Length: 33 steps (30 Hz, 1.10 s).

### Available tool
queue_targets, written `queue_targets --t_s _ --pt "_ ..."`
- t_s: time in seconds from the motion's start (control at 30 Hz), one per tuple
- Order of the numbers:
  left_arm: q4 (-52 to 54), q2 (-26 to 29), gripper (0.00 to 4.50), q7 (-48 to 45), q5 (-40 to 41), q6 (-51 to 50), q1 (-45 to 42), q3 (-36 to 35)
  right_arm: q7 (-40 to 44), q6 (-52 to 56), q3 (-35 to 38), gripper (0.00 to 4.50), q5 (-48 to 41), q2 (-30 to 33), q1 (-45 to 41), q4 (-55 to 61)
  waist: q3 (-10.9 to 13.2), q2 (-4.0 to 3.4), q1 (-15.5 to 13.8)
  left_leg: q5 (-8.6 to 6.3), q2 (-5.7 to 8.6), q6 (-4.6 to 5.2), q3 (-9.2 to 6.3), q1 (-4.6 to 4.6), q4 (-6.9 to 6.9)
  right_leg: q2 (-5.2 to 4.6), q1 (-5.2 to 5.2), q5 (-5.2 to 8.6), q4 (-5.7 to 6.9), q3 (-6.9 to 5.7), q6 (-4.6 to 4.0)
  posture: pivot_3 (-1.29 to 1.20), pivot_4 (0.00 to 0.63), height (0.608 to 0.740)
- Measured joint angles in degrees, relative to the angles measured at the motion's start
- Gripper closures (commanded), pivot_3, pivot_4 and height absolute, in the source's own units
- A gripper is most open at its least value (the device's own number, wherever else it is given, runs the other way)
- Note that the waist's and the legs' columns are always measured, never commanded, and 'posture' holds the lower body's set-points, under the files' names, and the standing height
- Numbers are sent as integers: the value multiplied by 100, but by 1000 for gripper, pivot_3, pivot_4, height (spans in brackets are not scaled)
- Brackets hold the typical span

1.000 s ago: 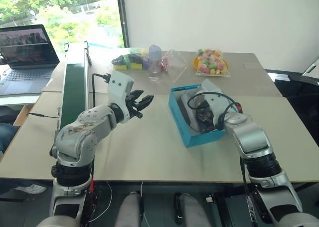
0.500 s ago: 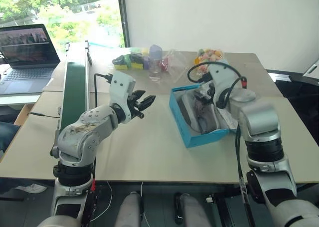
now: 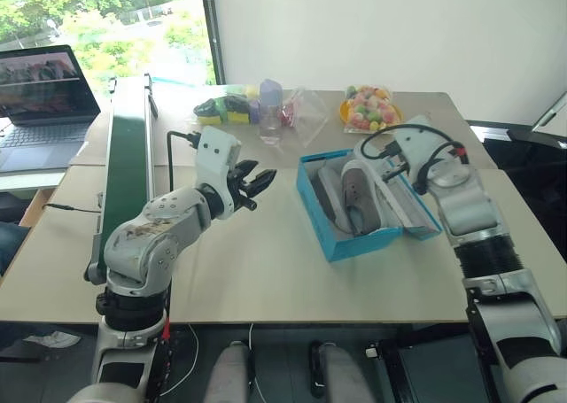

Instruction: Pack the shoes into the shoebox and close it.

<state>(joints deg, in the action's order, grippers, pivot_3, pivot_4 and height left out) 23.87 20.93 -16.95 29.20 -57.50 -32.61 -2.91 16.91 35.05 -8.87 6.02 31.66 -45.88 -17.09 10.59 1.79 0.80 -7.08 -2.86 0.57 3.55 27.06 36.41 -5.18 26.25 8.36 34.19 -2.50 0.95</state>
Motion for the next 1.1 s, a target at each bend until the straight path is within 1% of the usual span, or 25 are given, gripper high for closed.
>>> queue_targets --t_s 0.2,0.43,0.6,0.73,0.87,1.1 --pt "10 12 2218 23 -3 -1 0 -3 32 -465 -120 4487 50 -490 -111 -636 0 0 -1 3 1 5 0 0 1 0 0 -2 2 2 3 0 150 739" --pt "20 43 2218 87 -3 -4 4 -22 305 -460 -121 4487 19 -676 -223 -558 0 0 -6 3 0 4 0 0 1 0 -1 -2 1 3 3 0 150 739" --pt "25 103 2218 89 -14 -4 26 -9 616 72 233 4487 -474 -1018 -222 -159 0 -1 2 3 -1 4 0 -4 1 2 -1 -2 9 2 2 0 150 739" --pt "26 105 2218 94 -11 -4 26 -10 744 831 712 4487 -1062 -1372 -222 160 0 -1 -2 2 -1 3 0 -7 1 0 0 -2 20 2 1 0 150 739" --pt "26 165 2218 72 -9 -4 27 -11 810 1259 790 4487 -1314 -1419 -211 325 -1 -1 -4 1 -1 1 0 -9 1 -1 0 -2 23 2 -1 0 150 739" --pt "118 677 2218 -418 86 -6 114 -27 813 1564 787 4487 -1423 -1417 -89 592 -2 -3 -7 0 -1 -1 1 -10 0 -4 1 -2 24 1 -2 0 150 739"
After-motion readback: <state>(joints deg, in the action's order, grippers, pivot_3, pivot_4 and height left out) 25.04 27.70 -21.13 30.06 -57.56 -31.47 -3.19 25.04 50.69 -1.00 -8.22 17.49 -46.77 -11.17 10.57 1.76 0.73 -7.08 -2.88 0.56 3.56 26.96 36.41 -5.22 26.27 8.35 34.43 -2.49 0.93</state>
